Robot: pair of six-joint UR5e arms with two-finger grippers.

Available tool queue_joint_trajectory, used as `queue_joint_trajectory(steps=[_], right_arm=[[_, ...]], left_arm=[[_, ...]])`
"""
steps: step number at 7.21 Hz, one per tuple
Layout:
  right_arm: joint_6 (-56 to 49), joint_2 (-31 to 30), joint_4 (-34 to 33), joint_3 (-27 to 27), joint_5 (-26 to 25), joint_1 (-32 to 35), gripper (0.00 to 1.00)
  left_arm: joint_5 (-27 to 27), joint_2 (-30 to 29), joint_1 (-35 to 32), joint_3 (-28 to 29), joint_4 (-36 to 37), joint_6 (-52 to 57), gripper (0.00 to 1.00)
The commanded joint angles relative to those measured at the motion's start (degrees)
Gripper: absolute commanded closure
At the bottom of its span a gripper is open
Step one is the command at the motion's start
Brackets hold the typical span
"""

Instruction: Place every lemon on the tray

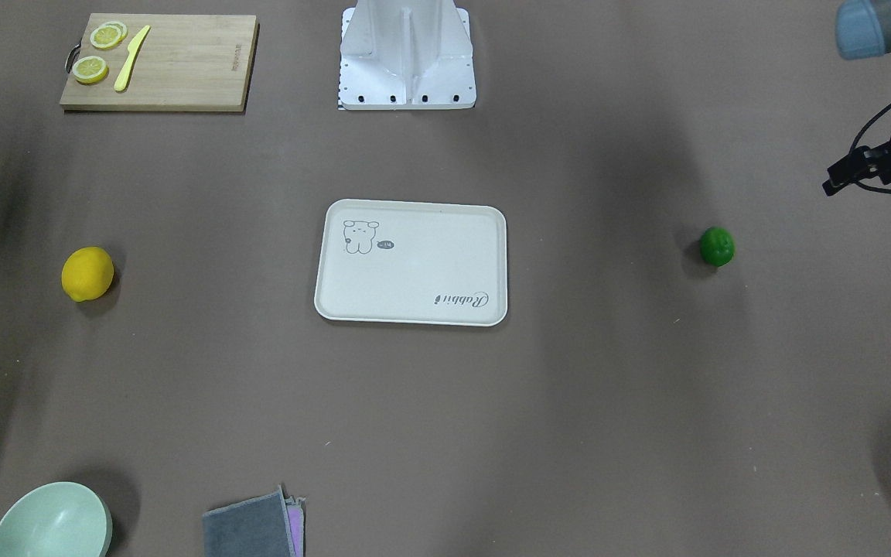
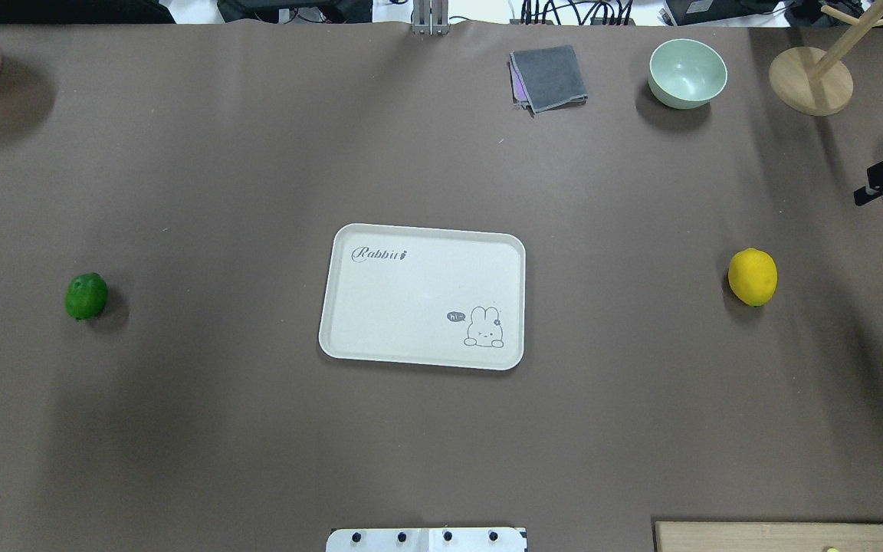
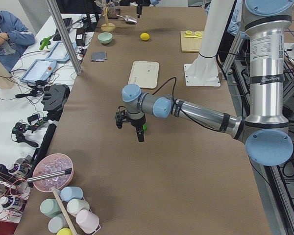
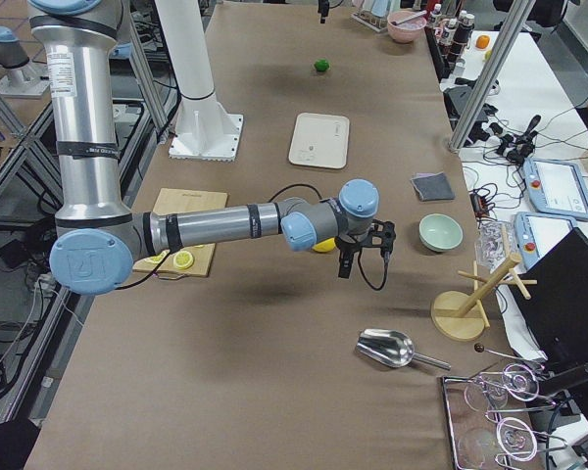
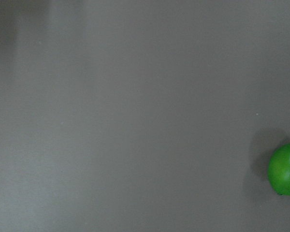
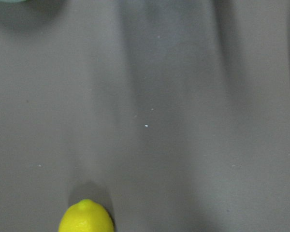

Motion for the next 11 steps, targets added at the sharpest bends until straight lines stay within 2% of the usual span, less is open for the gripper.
queue_joint_trajectory(steps=[1,2,4,6,8,11], right_arm=[[10.4,0.6,0.7,3.3,-0.5,-6.5,0.00],[10.6,0.6,0.7,4.8,-3.7,-10.5,0.00],[9.8,0.4,0.7,5.0,-9.5,-16.8,0.00],[9.7,0.4,0.7,3.8,-12.6,-20.5,0.00],[8.5,0.5,0.7,2.3,-14.0,-21.5,0.00],[6.1,1.8,0.6,0.2,-14.6,-21.7,0.00]], left_arm=[[0.0,-3.1,5.0,5.2,-9.2,-13.4,0.02],[0.2,-5.7,7.5,7.6,-12.2,-18.4,0.02],[0.3,-11.6,9.2,12.4,-12.4,-22.2,0.02],[0.9,-12.4,12.1,12.9,-12.6,-22.9,0.03],[4.8,-11.5,15.7,12.6,-16.0,-22.9,0.03],[8.4,-5.5,19.8,12.5,-25.3,-22.7,0.05]])
